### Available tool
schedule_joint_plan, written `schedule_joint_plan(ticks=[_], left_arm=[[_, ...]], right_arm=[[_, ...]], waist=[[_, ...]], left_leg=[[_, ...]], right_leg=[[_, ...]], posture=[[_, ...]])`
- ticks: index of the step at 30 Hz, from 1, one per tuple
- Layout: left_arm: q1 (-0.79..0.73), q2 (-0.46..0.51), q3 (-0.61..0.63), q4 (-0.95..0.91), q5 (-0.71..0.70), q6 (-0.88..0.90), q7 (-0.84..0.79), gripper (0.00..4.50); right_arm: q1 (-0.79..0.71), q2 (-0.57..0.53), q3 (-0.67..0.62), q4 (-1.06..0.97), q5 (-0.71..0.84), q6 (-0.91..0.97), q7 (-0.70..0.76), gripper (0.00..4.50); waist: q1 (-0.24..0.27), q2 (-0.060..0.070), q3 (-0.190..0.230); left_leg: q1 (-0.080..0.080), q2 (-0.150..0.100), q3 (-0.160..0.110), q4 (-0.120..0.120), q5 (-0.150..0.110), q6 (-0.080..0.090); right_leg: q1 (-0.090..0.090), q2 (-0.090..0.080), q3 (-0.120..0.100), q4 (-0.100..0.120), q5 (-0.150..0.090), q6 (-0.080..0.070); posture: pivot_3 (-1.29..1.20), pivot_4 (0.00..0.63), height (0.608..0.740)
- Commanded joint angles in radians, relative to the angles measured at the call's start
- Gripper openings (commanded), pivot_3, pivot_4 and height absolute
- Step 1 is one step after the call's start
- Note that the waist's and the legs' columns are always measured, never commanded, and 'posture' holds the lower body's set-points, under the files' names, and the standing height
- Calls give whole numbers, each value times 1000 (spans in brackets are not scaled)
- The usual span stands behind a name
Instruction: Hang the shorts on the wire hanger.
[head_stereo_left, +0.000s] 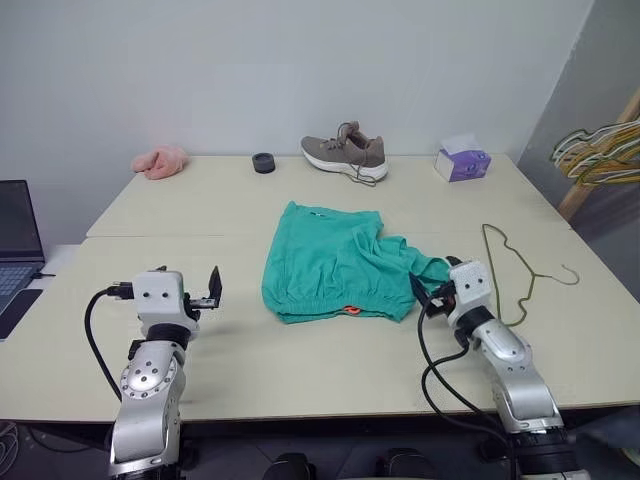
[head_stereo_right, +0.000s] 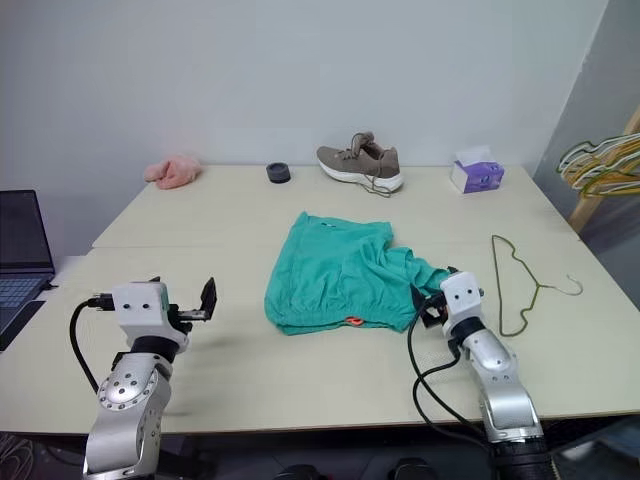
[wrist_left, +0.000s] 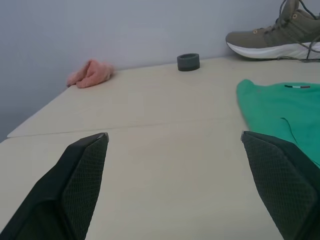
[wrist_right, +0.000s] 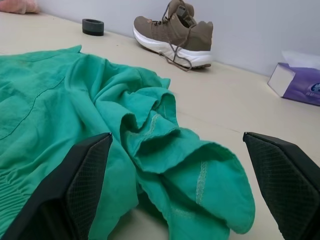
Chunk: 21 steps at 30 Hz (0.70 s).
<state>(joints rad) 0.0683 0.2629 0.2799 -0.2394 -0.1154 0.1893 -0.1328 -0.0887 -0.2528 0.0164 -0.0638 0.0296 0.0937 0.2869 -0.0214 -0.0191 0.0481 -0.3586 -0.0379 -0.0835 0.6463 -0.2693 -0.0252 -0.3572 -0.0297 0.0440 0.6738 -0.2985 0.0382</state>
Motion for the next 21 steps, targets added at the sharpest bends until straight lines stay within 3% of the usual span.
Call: schedule_joint_plan(ticks=[1,12,21], left_arm=[[-2,19,-2,-50,4,-22,-13,4500],[10,2,-3,-61,21,-6,21,4500],[20,22,7,-65,-5,-46,-30,4500]], right_arm=[[-14,-3,-21,-28,22,-21,9,4467],[-15,-29,-9,-35,45,-4,67,4467],[-25,-96,51,-69,79,-34,249,4467]], waist=[[0,0,0],[1,0,0],[10,0,0]], left_leg=[[0,0,0,0,0,0],[0,0,0,0,0,0],[0,0,0,0,0,0]], right_leg=[[0,0,0,0,0,0],[0,0,0,0,0,0],[0,0,0,0,-1,1]], posture=[[12,0,740],[26,0,740],[16,0,740]])
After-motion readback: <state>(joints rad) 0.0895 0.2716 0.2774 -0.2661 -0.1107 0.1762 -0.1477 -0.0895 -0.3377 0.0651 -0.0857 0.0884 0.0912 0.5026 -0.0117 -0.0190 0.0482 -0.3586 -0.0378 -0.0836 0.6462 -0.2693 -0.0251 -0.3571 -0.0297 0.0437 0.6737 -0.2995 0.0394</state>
